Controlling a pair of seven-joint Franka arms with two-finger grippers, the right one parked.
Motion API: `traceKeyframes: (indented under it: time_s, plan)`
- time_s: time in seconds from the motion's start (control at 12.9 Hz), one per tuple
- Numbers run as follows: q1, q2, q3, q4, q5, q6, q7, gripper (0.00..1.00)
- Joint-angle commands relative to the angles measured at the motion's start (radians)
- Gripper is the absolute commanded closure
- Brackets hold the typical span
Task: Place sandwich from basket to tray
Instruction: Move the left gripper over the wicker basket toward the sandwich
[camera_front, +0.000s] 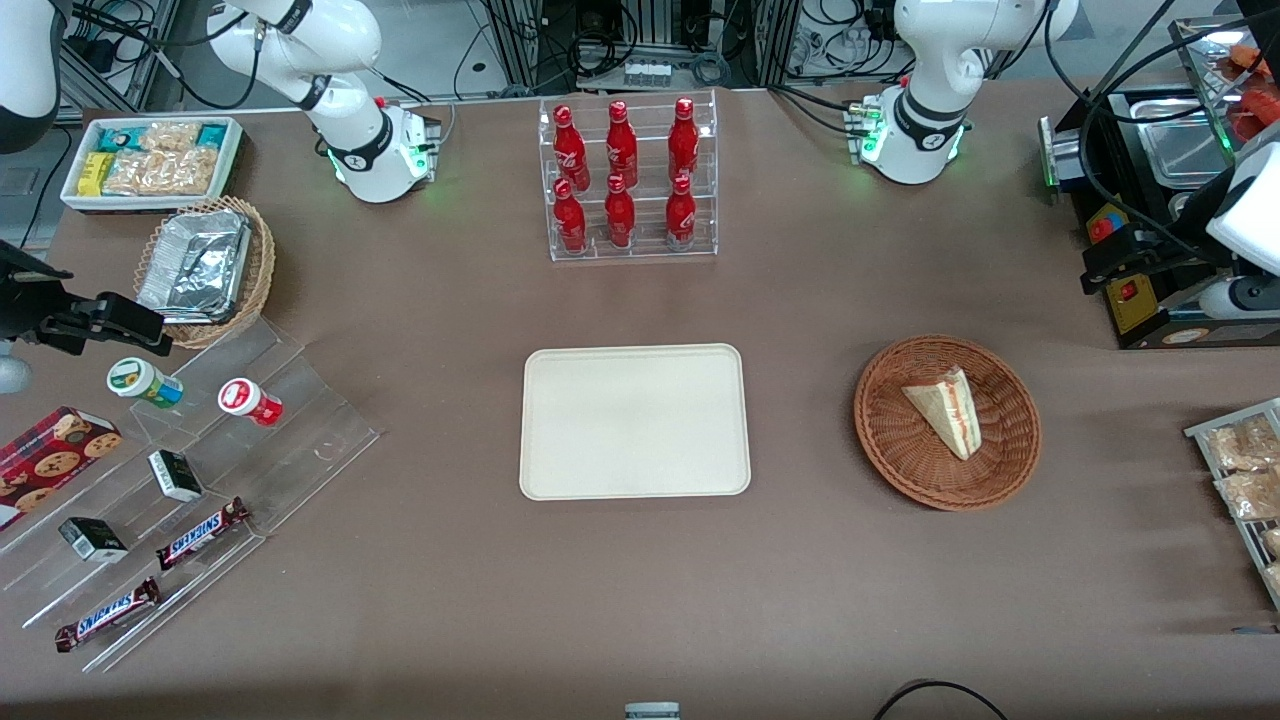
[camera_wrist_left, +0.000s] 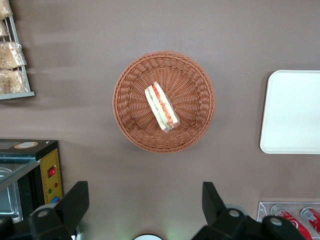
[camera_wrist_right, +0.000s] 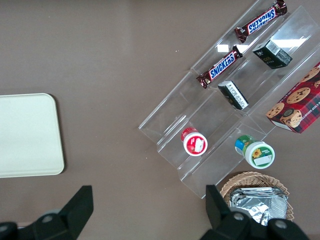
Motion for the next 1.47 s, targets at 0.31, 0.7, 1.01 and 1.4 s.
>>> traceKeyframes:
  time_s: [0.31,0.7,1.01,1.4]
  plan:
    - [-0.001,-0.06,0.002,-0.16,0.002,0.096,-0.023,0.0]
    - [-0.001,-0.104,0.005,-0.462,0.003,0.368,-0.162,0.0]
    - [-0.004,-0.089,0.003,-0.591,0.006,0.534,-0.267,0.0]
    - [-0.011,-0.041,0.002,-0.713,0.006,0.735,-0.434,0.0]
